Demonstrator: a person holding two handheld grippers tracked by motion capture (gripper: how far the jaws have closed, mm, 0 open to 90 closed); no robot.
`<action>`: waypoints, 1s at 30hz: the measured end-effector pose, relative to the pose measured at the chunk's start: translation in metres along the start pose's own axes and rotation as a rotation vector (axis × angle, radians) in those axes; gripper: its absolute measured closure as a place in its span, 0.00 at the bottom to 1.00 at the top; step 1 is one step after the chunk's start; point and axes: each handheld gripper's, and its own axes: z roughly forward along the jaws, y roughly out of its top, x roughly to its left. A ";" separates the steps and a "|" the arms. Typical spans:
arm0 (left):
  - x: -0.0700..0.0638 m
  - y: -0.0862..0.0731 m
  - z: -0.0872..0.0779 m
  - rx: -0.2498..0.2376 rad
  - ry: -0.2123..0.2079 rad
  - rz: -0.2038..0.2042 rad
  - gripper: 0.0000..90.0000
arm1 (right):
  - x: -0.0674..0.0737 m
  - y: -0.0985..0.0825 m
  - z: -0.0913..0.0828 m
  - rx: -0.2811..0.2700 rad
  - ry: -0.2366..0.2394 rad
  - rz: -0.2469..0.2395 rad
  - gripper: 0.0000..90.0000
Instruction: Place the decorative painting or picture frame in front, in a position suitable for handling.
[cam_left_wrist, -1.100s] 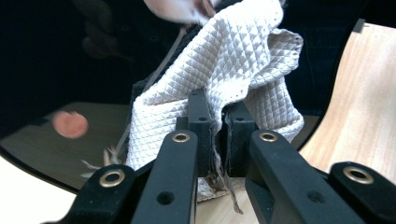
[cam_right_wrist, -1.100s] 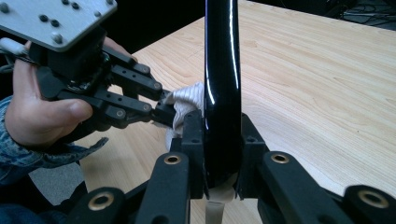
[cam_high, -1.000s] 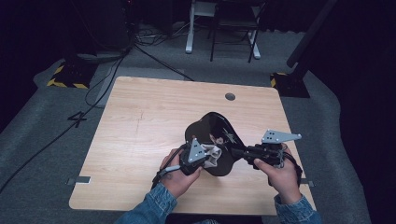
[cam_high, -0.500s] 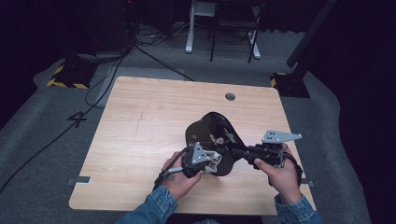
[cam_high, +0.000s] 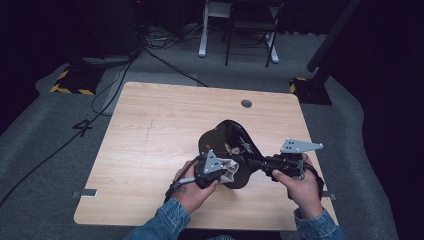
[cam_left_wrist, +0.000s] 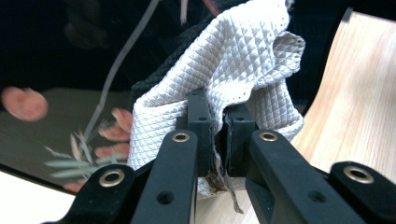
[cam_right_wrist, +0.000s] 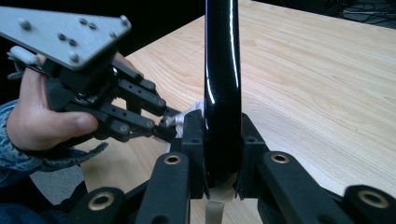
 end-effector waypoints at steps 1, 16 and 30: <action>0.000 -0.001 0.001 0.013 -0.004 0.001 0.94 | 0.000 0.000 0.000 0.000 0.000 0.000 0.87; 0.014 -0.003 -0.010 -0.044 0.054 -0.013 0.94 | -0.001 0.000 -0.001 0.005 0.006 -0.001 0.87; 0.032 -0.019 -0.001 0.037 0.058 -0.078 0.94 | -0.001 0.000 -0.001 0.005 0.002 0.003 0.87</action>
